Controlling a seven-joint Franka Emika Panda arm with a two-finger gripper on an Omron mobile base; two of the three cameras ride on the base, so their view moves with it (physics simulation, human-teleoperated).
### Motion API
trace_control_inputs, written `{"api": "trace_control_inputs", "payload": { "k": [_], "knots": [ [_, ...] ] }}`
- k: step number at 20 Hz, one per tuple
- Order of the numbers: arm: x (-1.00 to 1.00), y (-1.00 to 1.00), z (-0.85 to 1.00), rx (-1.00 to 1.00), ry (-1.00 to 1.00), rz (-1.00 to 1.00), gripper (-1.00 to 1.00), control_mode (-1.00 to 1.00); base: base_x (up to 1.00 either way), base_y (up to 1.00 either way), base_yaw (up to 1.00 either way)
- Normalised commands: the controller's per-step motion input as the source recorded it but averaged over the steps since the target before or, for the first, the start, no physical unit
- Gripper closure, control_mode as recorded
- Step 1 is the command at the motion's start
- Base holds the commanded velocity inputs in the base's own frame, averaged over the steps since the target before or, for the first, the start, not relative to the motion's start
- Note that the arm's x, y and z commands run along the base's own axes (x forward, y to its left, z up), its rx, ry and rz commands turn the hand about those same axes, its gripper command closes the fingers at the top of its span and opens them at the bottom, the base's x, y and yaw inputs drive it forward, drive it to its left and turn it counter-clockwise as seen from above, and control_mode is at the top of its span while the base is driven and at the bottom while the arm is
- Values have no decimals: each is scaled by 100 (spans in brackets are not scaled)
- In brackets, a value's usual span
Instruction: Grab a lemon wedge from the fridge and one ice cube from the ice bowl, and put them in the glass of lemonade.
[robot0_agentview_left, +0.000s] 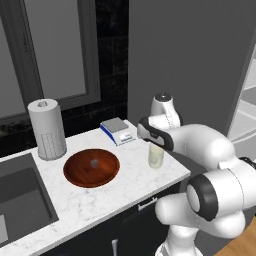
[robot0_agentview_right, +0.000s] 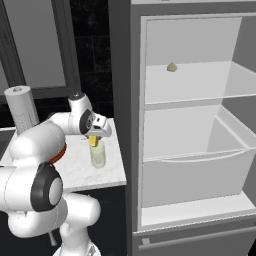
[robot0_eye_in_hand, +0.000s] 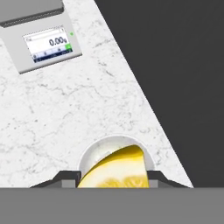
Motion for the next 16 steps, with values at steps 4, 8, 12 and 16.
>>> {"api": "trace_control_inputs", "payload": {
  "k": [4,8,12,16],
  "knots": [
    [1,0,-3,0,0,0,100,-100,0,0,0],
    [0,0,0,0,0,0,-100,-100,0,0,0],
    [0,0,0,0,0,0,-100,-100,0,0,0],
    [0,0,0,0,0,0,-100,-100,0,0,0]
  ]
}}
